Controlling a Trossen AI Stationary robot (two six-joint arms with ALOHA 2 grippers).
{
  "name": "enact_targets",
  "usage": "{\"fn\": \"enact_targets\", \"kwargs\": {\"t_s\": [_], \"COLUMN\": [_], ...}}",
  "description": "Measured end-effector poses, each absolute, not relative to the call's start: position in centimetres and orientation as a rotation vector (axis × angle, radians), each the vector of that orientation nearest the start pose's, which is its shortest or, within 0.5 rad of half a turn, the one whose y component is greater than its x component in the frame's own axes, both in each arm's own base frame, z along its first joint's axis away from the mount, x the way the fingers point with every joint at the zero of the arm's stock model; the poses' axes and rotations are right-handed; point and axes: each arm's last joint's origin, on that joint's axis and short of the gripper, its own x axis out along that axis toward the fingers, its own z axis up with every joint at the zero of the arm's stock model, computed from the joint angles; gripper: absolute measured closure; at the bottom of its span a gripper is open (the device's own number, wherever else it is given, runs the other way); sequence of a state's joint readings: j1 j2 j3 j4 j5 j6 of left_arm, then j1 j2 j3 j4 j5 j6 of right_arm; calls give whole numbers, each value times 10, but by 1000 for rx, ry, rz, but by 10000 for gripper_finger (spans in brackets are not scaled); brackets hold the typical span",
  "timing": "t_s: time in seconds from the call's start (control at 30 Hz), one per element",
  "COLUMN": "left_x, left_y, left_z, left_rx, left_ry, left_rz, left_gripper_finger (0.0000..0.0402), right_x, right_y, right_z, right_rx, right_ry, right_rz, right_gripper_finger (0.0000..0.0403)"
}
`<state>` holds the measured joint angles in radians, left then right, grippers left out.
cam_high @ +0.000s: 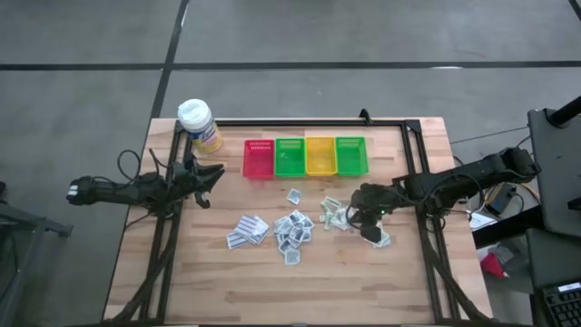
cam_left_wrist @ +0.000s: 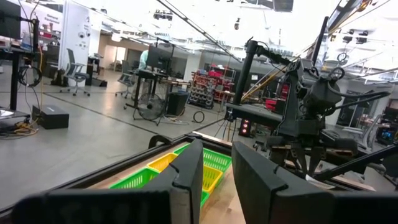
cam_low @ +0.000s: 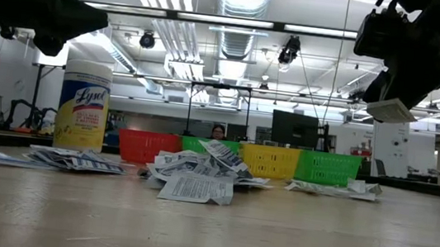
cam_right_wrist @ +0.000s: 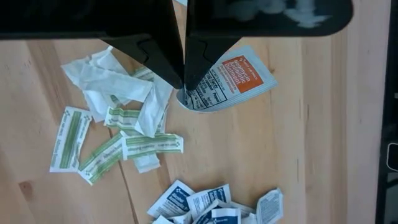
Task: Pick & Place First Aid Supplies
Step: Put the ointment pack into the red bin
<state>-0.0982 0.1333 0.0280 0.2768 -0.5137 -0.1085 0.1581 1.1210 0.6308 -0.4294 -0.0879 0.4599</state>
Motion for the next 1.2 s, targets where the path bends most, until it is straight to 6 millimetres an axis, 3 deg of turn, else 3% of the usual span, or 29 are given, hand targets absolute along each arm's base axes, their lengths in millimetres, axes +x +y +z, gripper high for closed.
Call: {"fn": "enact_targets", "kwargs": {"t_s": [0.37,0.8,1.2], "left_x": [101,100,102], "left_y": [4,4,4], "left_z": [188,193,193], "left_rx": [-159,-185,-173], "left_ry": [-187,-236,-234], "left_rz": [405,398,400], "left_gripper_finger": [319,319,319], "right_x": [210,219,250], "right_y": [34,15,-3], "right_z": [206,212,208], "right_rx": [398,373,353], "right_ry": [888,777,642], "right_rz": [23,-20,-49], "right_gripper_finger": [395,395,395]}}
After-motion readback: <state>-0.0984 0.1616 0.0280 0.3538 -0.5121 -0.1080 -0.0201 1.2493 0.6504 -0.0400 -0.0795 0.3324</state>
